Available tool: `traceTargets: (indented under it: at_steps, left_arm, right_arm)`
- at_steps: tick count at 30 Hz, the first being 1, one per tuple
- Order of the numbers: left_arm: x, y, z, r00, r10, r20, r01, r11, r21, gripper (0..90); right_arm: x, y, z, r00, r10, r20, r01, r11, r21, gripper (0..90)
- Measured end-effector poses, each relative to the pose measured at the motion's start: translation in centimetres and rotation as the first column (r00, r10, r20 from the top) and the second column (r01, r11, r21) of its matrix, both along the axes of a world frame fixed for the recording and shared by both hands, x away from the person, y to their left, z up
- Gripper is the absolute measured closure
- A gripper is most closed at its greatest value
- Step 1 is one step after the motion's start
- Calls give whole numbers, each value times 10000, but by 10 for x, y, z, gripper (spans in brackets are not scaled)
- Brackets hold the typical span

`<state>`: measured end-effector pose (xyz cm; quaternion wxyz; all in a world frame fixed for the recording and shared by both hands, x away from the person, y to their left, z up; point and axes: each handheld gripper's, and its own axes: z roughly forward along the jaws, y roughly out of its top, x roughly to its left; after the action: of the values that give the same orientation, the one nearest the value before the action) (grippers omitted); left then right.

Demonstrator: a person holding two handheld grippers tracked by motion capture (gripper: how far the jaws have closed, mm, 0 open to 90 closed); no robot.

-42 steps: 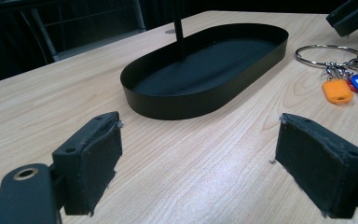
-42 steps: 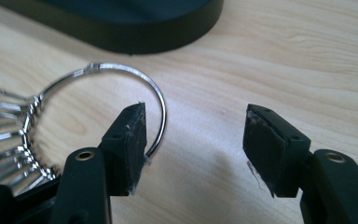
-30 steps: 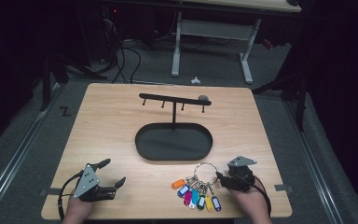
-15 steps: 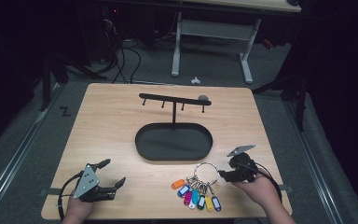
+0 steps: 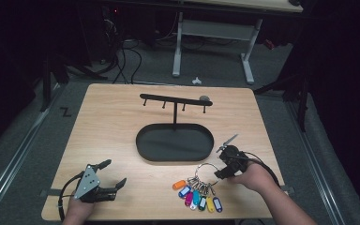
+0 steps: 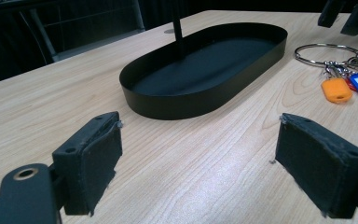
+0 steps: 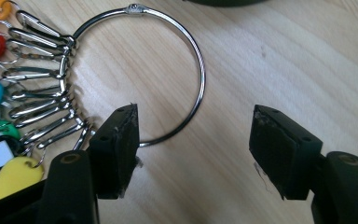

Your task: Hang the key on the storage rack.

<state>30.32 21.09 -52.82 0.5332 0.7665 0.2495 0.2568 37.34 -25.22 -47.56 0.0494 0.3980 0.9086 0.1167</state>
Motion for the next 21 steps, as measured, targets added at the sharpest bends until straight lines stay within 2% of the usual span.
traceTargets:
  at_steps: [1,2,3,4,6,8,10,12,13,14,15,16,19,21]
  left_arm:
    - [0,0,0,10000,0,0,0,10000,0,150]
    - [0,0,0,10000,-3,-11,3,10000,7,150]
    - [0,0,0,10000,-14,-19,14,10000,23,150]
    - [0,0,0,10000,-20,-20,20,10000,30,150]
    - [0,0,0,10000,-30,-13,30,10000,37,150]
    - [0,0,0,10000,-22,-21,22,10000,1,150]
    - [0,0,0,10000,-27,-24,27,10000,25,150]
    - [0,0,0,10000,-27,-29,27,10000,25,150]
    - [0,0,0,10000,-26,-19,26,10000,22,150]
    - [0,0,0,10000,-26,-19,26,10000,22,150]
    - [0,0,0,10000,-28,-17,28,10000,21,150]
    - [0,0,0,10000,-32,-15,32,10000,17,150]
    - [0,0,0,10000,-36,-19,36,10000,7,150]
    - [0,0,0,10000,-36,-16,36,10000,-13,150]
  right_arm:
    - [0,0,0,10000,0,0,0,10000,0,354]
    - [2,2,0,9999,123,-15,-123,9999,-52,379]
    - [8,9,-3,9992,393,-75,-395,9988,-302,442]
    - [8,9,-3,9992,393,-75,-395,9988,-302,442]
    - [14,15,-6,9989,470,-90,-474,9978,-463,507]
    - [20,22,-9,9971,750,-91,-754,9955,-569,550]
    - [27,27,-11,9960,845,-295,-860,9947,-570,598]
    - [32,31,-12,9958,858,-305,-878,9936,-713,628]
    - [36,34,-14,9953,891,-390,-922,9919,-872,671]
    - [36,34,-14,9953,891,-390,-922,9919,-872,671]
    - [38,35,-14,9952,838,-499,-877,9928,-810,742]
    - [38,35,-14,9952,838,-499,-877,9928,-810,742]
    - [38,35,-14,9937,887,-690,-944,9920,-843,854]
    - [36,33,-13,9929,789,-889,-862,9929,-820,854]
